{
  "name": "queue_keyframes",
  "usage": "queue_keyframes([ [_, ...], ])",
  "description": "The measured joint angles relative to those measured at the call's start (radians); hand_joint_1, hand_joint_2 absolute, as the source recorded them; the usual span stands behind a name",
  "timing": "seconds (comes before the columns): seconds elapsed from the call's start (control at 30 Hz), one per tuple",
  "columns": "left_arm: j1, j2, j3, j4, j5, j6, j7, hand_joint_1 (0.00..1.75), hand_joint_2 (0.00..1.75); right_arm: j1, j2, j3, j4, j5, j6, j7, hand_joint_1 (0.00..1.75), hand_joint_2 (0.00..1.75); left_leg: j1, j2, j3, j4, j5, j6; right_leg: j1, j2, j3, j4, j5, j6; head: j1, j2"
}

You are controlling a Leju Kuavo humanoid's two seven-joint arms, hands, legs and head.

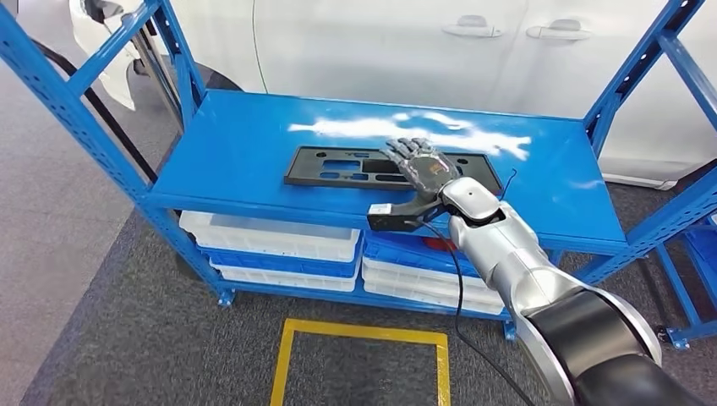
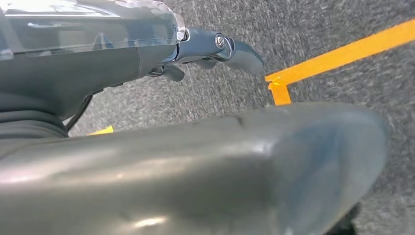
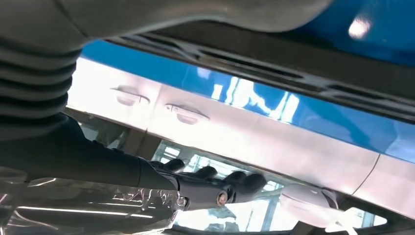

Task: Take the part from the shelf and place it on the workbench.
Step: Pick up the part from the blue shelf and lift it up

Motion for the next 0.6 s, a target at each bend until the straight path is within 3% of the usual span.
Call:
queue_keyframes([
  [0.1,-0.002,-0.001,0.000,0.000,0.001,0.000,-0.005,0.00,0.00,0.004,0.000,0.009,0.002,0.014,-0.001,0.026,0.00,1.75,0.001,0.000,0.003,-0.003,0.000,0.006,-0.006,0.000,-0.096,0.191,-0.090,0.011,0.000,0.000],
  [0.13,-0.002,-0.001,0.000,0.000,0.001,0.000,-0.006,0.00,0.00,0.008,0.000,0.013,0.003,0.019,-0.002,0.035,0.00,1.75,0.001,0.000,0.004,-0.003,-0.001,0.006,-0.009,0.000,-0.125,0.241,-0.102,0.014,0.000,0.000],
  [0.17,-0.001,-0.001,0.000,0.000,0.001,0.000,-0.006,0.00,0.00,0.012,0.000,0.018,0.004,0.023,-0.002,0.043,0.00,1.75,0.002,-0.001,0.005,-0.002,-0.003,0.006,-0.012,-0.001,-0.137,0.256,-0.094,0.017,0.000,0.000],
  [0.23,0.000,-0.001,0.000,0.000,0.001,0.000,-0.007,0.00,0.00,0.013,0.000,0.025,0.006,0.030,-0.002,0.061,0.00,1.75,0.003,-0.002,0.007,0.002,-0.007,0.002,-0.018,-0.001,-0.111,0.189,-0.039,0.020,0.000,0.000],
  [0.3,0.000,-0.001,0.000,0.000,0.001,0.000,-0.007,0.00,0.00,0.011,0.000,0.027,0.006,0.034,-0.002,0.069,0.00,1.75,0.003,-0.003,0.007,0.005,-0.009,-0.001,-0.020,-0.002,-0.085,0.130,-0.003,0.020,0.000,0.000],
  [0.43,0.000,-0.001,0.000,0.000,0.001,0.000,-0.007,0.00,0.00,0.011,0.000,0.028,0.006,0.035,-0.002,0.071,0.00,1.75,0.004,-0.003,0.007,0.005,-0.010,-0.001,-0.020,-0.002,-0.080,0.119,0.002,0.020,0.000,0.000],
  [0.47,0.000,-0.001,0.000,0.000,0.002,0.000,-0.008,0.00,0.00,0.008,0.000,0.032,0.006,0.040,-0.001,0.086,0.00,1.75,0.002,-0.003,0.006,0.010,-0.013,-0.005,-0.019,-0.002,-0.062,0.080,0.014,0.019,0.000,0.000],
  [0.53,0.000,-0.002,0.000,0.000,0.004,0.001,-0.010,0.00,0.00,0.003,0.002,0.044,0.007,0.059,0.007,0.137,0.00,1.75,-0.001,-0.004,0.004,0.018,-0.020,-0.015,-0.016,-0.002,-0.028,0.006,0.036,0.012,0.000,0.000],
  [0.6,0.003,-0.002,0.000,0.000,0.006,0.002,-0.014,0.00,0.00,-0.010,0.002,0.065,0.013,0.094,0.052,0.240,0.00,1.75,0.002,-0.002,-0.043,0.128,-0.083,-0.037,-0.016,-0.002,-0.011,-0.030,0.045,-0.010,0.000,0.000],
])
